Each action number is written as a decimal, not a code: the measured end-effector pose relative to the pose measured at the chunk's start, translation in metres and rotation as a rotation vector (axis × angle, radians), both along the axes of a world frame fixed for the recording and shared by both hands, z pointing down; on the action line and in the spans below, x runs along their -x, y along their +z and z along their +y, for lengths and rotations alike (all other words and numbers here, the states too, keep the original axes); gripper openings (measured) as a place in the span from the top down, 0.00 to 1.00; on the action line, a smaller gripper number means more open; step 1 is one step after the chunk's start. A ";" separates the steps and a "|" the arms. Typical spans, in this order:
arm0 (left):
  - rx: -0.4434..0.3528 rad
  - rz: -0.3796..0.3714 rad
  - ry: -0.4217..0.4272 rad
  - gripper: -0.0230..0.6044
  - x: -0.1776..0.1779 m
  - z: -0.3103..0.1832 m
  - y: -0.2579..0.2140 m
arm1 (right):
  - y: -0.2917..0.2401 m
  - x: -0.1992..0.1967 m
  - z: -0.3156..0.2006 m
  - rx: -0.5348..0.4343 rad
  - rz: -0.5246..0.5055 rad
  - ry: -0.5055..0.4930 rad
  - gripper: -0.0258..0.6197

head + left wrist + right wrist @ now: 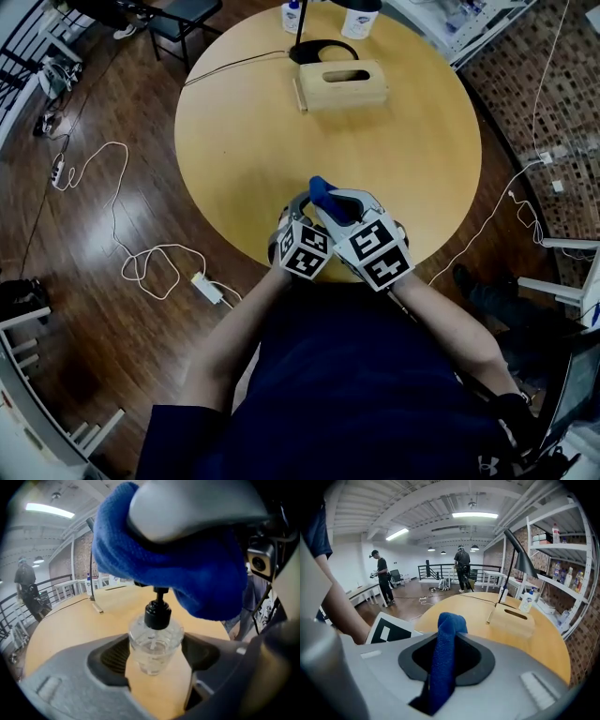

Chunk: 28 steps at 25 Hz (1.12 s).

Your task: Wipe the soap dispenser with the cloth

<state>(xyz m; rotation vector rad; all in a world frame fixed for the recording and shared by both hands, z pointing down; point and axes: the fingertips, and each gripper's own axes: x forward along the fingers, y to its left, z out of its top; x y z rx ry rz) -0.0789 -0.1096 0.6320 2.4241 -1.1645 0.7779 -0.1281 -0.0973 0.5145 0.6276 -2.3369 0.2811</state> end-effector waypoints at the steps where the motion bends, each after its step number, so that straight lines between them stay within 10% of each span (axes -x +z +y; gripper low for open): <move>1: -0.005 -0.008 0.008 0.42 0.000 -0.001 0.000 | 0.001 -0.003 -0.002 0.022 -0.020 0.015 0.84; 10: -0.053 0.008 -0.012 0.41 0.016 0.012 -0.021 | 0.013 -0.071 -0.033 0.199 -0.138 0.312 0.84; 20: -0.062 -0.137 0.100 0.42 0.004 0.013 -0.026 | -0.008 -0.009 -0.011 0.189 -0.209 0.095 0.84; 28: 0.031 -0.132 0.055 0.44 0.013 0.024 -0.009 | 0.009 -0.056 -0.031 0.213 -0.206 0.243 0.84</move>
